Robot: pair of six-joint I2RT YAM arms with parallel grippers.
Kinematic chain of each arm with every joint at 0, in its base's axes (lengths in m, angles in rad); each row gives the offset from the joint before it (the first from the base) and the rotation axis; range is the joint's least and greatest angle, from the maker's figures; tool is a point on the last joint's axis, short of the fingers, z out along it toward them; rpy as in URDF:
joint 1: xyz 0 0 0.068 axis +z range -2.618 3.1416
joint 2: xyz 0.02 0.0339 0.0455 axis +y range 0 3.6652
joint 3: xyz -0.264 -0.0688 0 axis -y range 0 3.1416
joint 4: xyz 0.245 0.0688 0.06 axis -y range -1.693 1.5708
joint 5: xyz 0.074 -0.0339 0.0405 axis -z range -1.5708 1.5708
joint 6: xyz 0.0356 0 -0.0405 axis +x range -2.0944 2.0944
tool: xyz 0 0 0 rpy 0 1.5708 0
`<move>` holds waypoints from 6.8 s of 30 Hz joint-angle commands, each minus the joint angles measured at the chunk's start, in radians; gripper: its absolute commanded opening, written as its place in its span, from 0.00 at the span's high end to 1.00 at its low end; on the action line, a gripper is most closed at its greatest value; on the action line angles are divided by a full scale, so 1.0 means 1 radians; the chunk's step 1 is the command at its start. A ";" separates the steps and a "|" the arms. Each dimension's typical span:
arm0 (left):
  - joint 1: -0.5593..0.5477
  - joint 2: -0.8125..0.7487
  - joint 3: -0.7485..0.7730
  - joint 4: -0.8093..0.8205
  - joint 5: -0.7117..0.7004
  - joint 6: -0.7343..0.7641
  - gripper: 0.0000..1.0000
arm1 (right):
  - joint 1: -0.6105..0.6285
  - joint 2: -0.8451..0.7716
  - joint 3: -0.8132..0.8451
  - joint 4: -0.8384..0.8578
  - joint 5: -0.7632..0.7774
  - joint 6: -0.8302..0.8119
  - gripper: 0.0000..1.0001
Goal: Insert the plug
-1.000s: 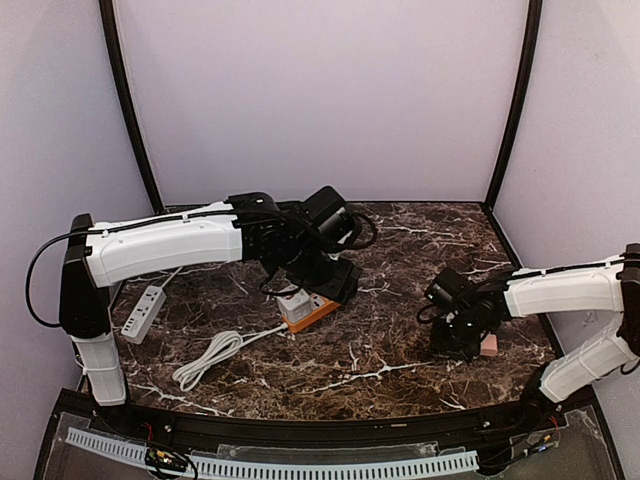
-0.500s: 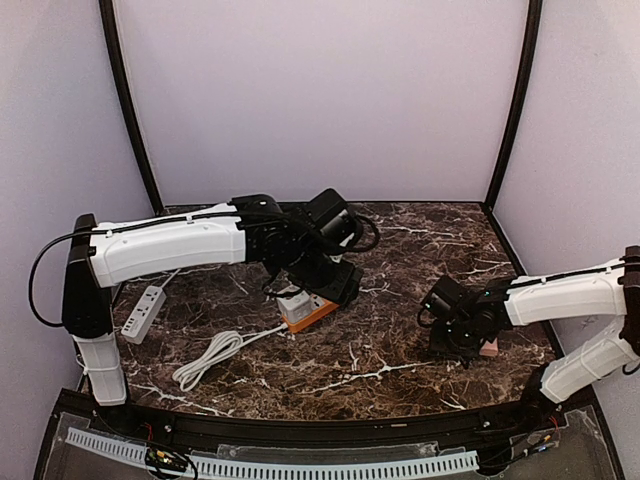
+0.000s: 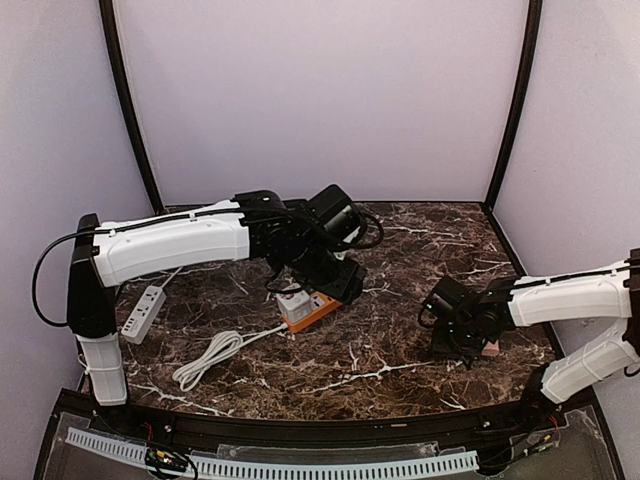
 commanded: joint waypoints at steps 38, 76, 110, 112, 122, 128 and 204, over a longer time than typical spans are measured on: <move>0.088 -0.248 0.058 -0.065 0.309 -0.170 0.23 | 0.005 -0.527 0.214 0.251 -0.332 -0.912 1.00; 0.042 0.010 0.270 0.096 0.650 -0.325 0.36 | 0.049 -0.494 0.252 0.245 -0.402 -1.212 1.00; 0.029 0.078 0.292 0.107 0.690 -0.375 0.57 | 0.122 -0.455 0.267 0.219 -0.345 -1.272 1.00; 0.028 0.079 0.292 0.110 0.693 -0.378 0.59 | 0.123 -0.454 0.270 0.217 -0.343 -1.275 1.00; 0.027 0.093 0.292 0.105 0.719 -0.384 0.67 | 0.126 -0.438 0.285 0.202 -0.314 -1.285 1.00; 0.028 0.099 0.292 0.099 0.730 -0.385 0.71 | 0.126 -0.440 0.283 0.198 -0.299 -1.292 1.00; 0.207 -0.002 0.459 -0.311 0.462 0.240 0.99 | 0.128 -0.536 0.152 0.125 -0.194 -0.999 0.01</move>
